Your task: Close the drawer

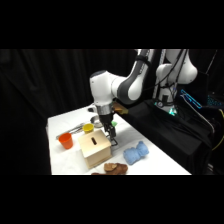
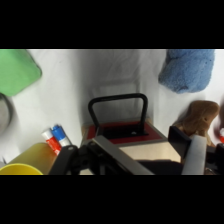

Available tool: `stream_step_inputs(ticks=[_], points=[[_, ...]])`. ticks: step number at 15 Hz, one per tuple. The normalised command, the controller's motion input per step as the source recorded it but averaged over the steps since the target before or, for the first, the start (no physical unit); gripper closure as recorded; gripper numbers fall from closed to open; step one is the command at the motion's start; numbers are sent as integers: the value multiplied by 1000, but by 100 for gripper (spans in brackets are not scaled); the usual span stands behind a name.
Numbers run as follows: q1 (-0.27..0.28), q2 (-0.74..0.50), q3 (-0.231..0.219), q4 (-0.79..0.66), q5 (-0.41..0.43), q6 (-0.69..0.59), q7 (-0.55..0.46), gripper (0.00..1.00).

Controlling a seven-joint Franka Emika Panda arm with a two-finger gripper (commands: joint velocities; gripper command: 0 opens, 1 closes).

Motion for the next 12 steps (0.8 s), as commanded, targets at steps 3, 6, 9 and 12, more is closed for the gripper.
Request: stream_step_inputs(ticks=[3,6,9,12], points=[[40,-332,-89,15,-107,-367,48,0],[34,-243,-71,95,-107,-345,28,0],[7,-180,-58,156,-59,-316,-36,0],[-7,-160,-54,182,-53,-315,-57,0]])
